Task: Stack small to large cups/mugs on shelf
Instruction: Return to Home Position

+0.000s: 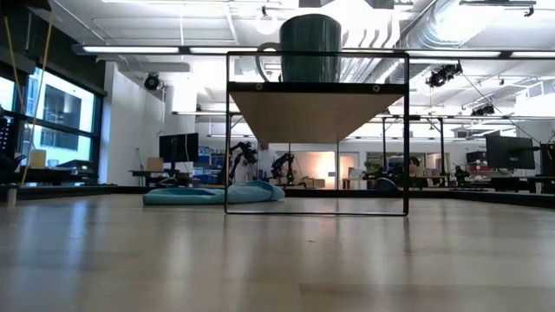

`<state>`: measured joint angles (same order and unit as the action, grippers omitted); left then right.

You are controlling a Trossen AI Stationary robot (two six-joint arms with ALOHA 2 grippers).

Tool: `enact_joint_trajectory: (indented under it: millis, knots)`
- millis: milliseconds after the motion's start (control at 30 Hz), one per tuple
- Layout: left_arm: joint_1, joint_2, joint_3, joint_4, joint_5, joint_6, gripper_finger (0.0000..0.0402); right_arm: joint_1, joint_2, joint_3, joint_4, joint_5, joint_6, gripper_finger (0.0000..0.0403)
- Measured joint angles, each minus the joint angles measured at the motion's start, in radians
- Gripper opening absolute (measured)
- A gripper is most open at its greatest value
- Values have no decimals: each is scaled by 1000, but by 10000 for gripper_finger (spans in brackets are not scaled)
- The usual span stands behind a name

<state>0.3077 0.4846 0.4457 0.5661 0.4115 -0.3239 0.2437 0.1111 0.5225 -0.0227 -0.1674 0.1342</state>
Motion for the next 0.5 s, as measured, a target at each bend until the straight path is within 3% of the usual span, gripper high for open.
enact_joint_trajectory:
  millis: [500]
  knots:
    - [0, 43, -159, 236, 66, -145, 200, 0, -9, -2, -94, -78, 48, 101]
